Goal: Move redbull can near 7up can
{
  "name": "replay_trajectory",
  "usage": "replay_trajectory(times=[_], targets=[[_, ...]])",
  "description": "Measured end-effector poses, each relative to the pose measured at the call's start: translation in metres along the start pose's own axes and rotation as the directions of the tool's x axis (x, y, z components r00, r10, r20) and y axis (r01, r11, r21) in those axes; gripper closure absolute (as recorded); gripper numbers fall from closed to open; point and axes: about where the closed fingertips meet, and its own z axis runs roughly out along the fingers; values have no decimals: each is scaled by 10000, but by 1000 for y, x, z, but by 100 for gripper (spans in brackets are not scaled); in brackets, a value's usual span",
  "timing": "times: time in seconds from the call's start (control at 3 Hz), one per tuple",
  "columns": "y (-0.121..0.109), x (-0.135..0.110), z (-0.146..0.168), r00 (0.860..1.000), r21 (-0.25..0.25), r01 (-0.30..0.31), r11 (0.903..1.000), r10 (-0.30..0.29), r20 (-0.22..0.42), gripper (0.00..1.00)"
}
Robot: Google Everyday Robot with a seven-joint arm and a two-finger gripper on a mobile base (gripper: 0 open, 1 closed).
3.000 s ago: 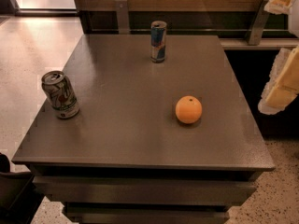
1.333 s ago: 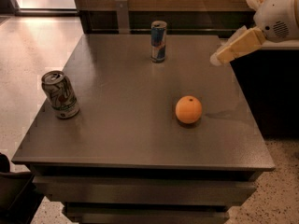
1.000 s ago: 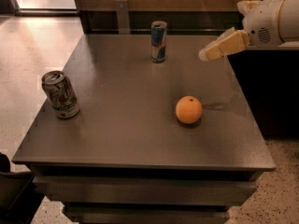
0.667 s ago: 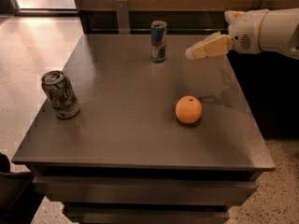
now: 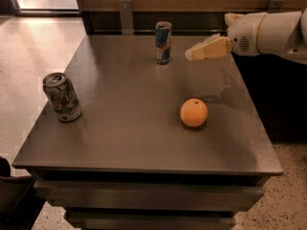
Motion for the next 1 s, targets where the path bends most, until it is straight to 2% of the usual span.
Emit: replay_trajectory(times=[0.33, 1.0], targets=[[-8, 8, 27, 9994, -110, -314, 9994, 316, 160, 0], [-27, 15, 91, 9976, -492, -482, 9976, 505, 477, 0]])
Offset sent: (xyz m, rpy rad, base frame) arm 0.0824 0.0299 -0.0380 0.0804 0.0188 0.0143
